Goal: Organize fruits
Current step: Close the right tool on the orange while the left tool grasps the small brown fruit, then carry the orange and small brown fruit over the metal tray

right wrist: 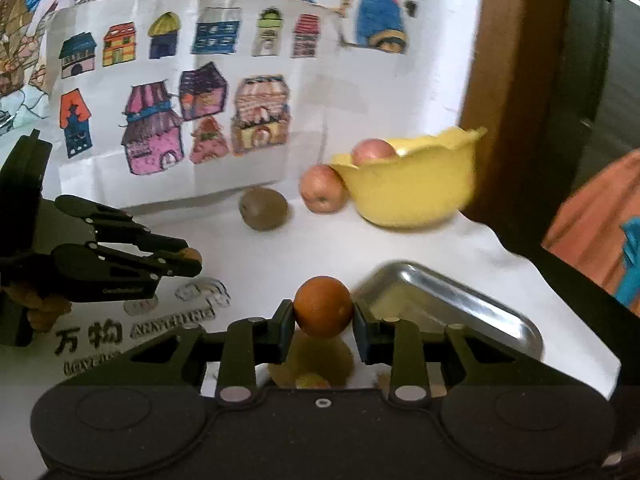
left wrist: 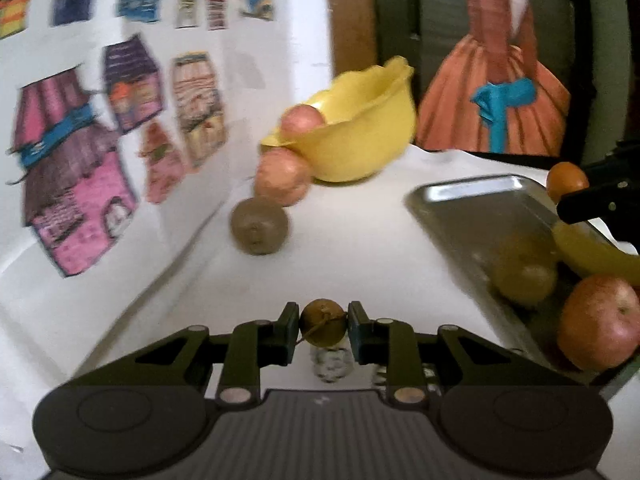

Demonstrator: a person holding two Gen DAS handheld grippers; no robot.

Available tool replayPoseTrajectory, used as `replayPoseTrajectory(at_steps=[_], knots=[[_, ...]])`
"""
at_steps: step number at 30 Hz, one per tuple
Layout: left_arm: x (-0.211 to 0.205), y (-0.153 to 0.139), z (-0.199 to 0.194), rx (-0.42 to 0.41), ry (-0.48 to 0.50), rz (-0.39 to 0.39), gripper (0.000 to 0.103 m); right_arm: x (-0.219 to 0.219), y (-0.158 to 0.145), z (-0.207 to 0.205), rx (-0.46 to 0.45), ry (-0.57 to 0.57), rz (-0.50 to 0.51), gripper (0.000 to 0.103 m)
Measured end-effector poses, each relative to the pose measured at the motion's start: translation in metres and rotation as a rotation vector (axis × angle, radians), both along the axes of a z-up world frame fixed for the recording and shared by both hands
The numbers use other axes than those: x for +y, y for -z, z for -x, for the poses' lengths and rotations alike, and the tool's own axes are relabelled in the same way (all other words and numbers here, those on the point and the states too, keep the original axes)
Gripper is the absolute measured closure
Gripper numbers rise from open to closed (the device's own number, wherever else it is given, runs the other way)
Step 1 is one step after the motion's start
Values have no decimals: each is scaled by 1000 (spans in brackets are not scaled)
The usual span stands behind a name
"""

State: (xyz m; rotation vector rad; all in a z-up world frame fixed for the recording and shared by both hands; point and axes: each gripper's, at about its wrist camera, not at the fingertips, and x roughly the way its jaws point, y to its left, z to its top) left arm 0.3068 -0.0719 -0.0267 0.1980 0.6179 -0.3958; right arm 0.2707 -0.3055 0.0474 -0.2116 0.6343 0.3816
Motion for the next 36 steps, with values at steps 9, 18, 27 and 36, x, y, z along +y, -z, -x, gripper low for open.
replayPoseTrajectory(at_steps=[9, 18, 27, 36], knots=[[-36, -16, 21, -16, 44, 31, 74, -43, 3, 40, -5, 65, -32, 70], [-88, -37, 39, -48, 130, 75, 74, -68, 7, 77, -35, 81, -48, 70], [-142, -34, 40, -42, 189, 58, 74, -65, 17, 93, -71, 44, -1, 69], [-162, -25, 31, -15, 181, 39, 74, -61, 20, 88, -107, 15, 23, 69]])
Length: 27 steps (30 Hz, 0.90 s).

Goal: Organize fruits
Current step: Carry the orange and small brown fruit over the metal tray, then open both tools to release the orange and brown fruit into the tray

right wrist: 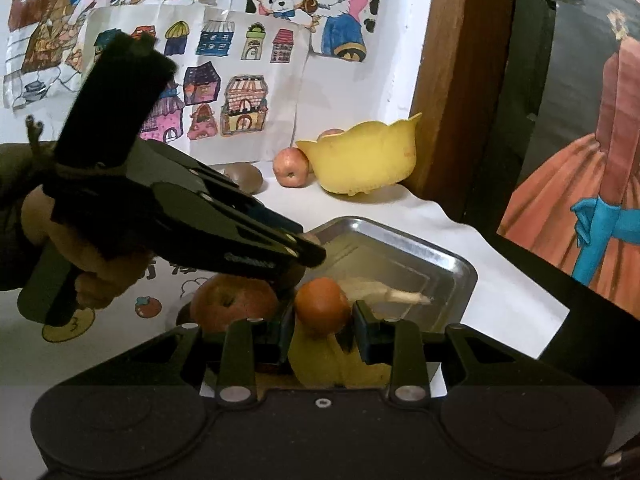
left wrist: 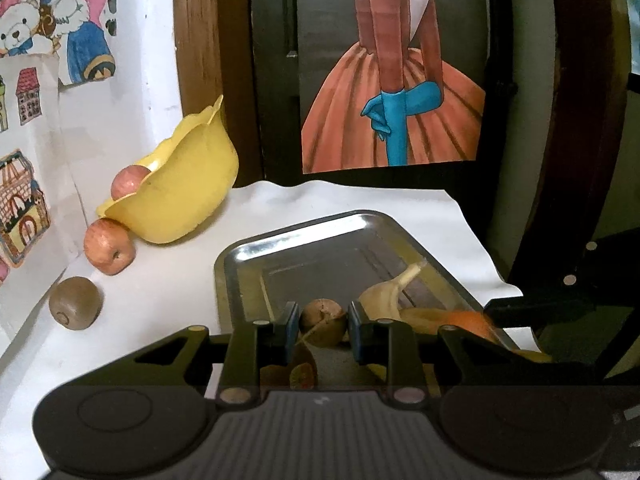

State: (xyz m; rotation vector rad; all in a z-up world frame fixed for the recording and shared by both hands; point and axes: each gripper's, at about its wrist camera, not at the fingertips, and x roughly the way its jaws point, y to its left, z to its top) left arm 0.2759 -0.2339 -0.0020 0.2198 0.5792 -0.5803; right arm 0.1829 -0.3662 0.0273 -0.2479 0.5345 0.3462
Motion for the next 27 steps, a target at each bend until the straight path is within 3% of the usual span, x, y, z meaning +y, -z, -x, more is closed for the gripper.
replayPoseTrajectory(at_steps=[8, 11, 13, 15, 19, 23, 27], knots=[[1, 4, -5, 21, -13, 4, 72, -1, 4, -5, 6, -4, -12, 69], [3, 2, -3, 13, -19, 9, 59, -2, 6, -6, 10, 0, -11, 69], [4, 0, -1, 4, -31, 16, 44, -3, 6, -5, 7, 4, -14, 68], [6, -3, 1, -3, -39, 25, 39, -4, 5, -4, 1, 12, -21, 65], [15, -11, 9, -30, -84, 48, 13, -8, 2, 3, -24, 44, -45, 45], [30, -22, 20, -53, -118, 79, 7, -9, -2, 16, -58, 77, -76, 26], [47, -31, 35, -68, -148, 101, 1, -8, -6, 33, -80, 98, -105, 14]])
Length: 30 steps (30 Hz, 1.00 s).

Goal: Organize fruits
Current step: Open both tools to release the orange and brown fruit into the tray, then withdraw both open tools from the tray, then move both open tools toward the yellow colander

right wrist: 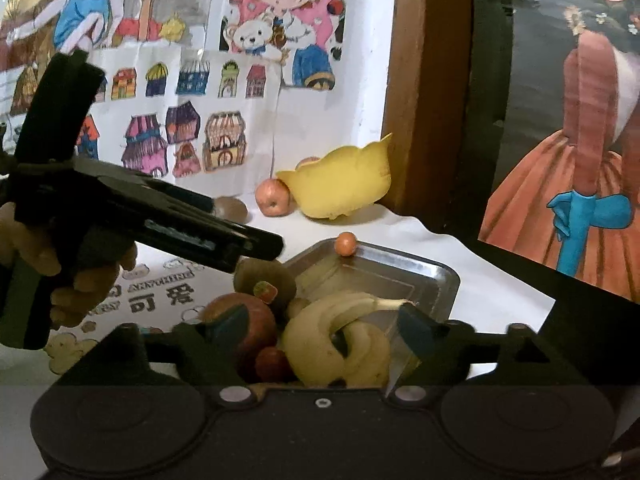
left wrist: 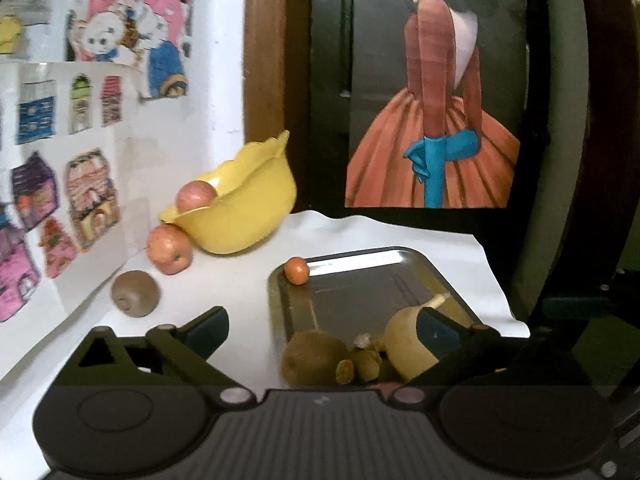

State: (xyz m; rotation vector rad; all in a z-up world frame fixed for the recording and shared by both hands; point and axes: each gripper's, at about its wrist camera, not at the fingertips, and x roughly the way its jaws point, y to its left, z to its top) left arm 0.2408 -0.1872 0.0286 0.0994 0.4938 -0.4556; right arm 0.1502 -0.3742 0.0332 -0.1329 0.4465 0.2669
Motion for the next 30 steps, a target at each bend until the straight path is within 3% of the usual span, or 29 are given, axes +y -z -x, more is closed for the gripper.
replayPoseTrajectory(at_steps=[2, 5, 15, 23, 30], knots=[[9, -2, 9, -3, -12, 9, 1, 2, -3, 10, -15, 13, -13, 5], [23, -3, 27, -6, -34, 14, 0, 10, -8, 27, -48, 35, -18, 1], [68, -4, 94, -36, -111, 20, 0, 42, -13, 90, -109, 148, -9, 1], [103, -5, 148, -71, -170, -8, 0, 70, -7, 133, -50, 226, -46, 1], [138, -4, 175, -59, -209, 12, 0, 98, -13, 158, -33, 205, -5, 1]])
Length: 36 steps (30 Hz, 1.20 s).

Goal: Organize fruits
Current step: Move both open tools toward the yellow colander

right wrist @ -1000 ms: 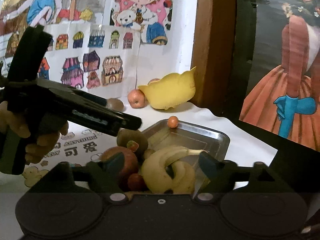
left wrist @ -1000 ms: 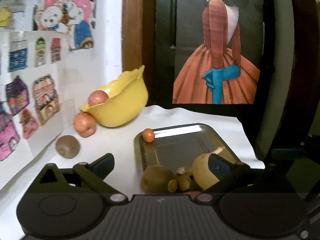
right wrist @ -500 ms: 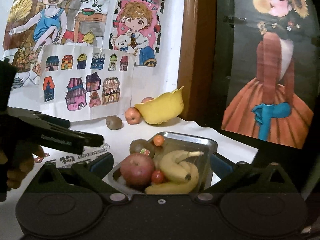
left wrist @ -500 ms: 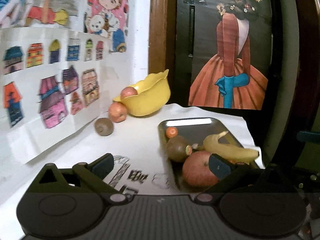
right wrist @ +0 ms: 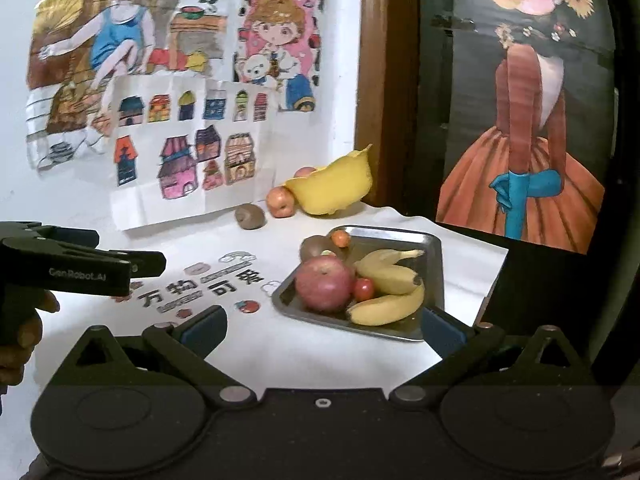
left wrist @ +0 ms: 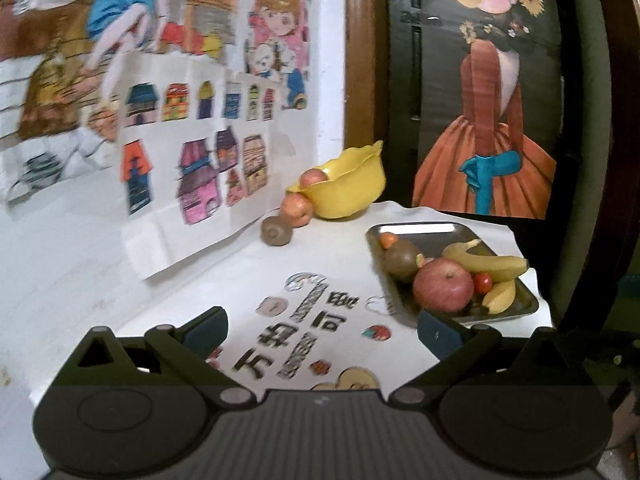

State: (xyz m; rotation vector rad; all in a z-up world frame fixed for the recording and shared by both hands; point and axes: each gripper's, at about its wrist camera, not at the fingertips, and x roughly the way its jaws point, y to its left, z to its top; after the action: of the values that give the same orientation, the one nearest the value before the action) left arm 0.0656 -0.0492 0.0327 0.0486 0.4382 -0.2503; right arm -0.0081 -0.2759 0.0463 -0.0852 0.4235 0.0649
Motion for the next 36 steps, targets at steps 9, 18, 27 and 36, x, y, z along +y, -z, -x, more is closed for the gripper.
replayPoseTrajectory(at_steps=[9, 18, 27, 36], knots=[[42, -1, 20, -1, -66, 40, 0, 21, -14, 21, 44, -47, 39, 1], [63, -14, 41, -59, -56, 90, 0, 31, -38, 62, 16, -58, 81, 1], [74, -48, 56, -169, -55, 103, 0, 53, -85, 77, -74, -121, 165, 1], [87, -96, 54, -277, -111, 64, 0, 78, -150, 55, -161, -268, 235, 1]])
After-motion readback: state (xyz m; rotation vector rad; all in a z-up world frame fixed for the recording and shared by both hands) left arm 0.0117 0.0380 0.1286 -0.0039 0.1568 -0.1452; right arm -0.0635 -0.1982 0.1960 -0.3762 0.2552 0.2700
